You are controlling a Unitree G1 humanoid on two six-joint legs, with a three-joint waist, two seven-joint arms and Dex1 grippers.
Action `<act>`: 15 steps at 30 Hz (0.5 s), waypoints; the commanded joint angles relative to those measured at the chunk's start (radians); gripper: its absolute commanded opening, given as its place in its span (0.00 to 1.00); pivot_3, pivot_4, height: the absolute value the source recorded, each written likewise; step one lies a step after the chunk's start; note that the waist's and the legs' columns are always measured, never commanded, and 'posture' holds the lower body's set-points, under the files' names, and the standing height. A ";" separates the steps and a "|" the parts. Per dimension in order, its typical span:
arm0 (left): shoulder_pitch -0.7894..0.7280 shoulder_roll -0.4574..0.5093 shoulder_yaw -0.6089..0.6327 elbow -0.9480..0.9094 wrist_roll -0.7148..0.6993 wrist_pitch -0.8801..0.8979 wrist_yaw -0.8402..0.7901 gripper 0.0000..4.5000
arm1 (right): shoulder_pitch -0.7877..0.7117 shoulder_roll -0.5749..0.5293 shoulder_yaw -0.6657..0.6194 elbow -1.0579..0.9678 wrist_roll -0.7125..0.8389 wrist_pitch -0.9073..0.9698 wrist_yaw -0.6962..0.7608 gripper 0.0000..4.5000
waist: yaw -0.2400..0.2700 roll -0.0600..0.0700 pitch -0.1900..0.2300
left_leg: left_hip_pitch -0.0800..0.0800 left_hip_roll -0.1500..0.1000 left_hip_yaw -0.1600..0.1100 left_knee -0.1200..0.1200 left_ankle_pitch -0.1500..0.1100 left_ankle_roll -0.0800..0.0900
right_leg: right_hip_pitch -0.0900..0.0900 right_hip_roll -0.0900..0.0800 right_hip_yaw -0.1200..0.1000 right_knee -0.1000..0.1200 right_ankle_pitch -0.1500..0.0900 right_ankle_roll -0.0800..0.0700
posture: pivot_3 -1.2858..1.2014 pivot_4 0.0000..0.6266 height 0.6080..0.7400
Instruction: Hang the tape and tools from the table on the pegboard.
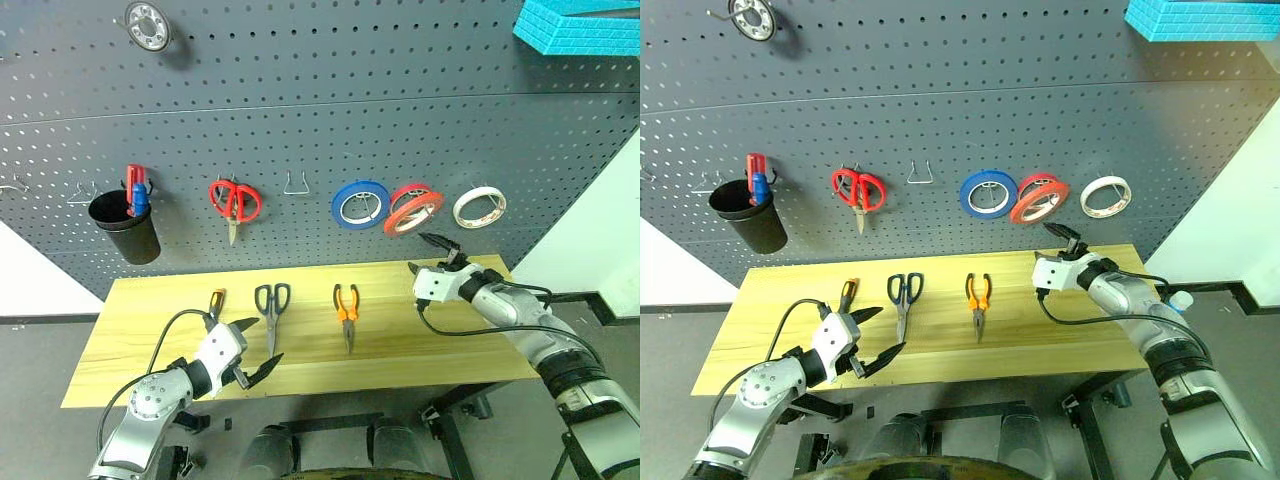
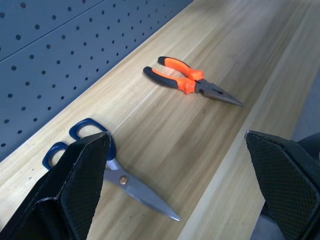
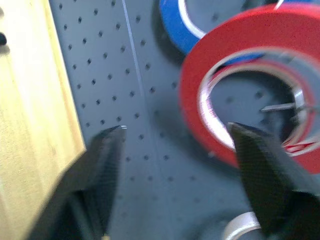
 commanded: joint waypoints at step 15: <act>-0.090 0.053 0.094 0.162 0.055 0.052 0.102 1.00 | 0.146 0.207 0.047 -0.421 0.556 0.758 0.653 0.98 | -0.004 -0.002 0.002 | 0.002 0.001 -0.001 0.001 0.000 0.000 | 0.003 0.001 0.000 0.001 0.000 0.001 | 0.49 0.10 0.98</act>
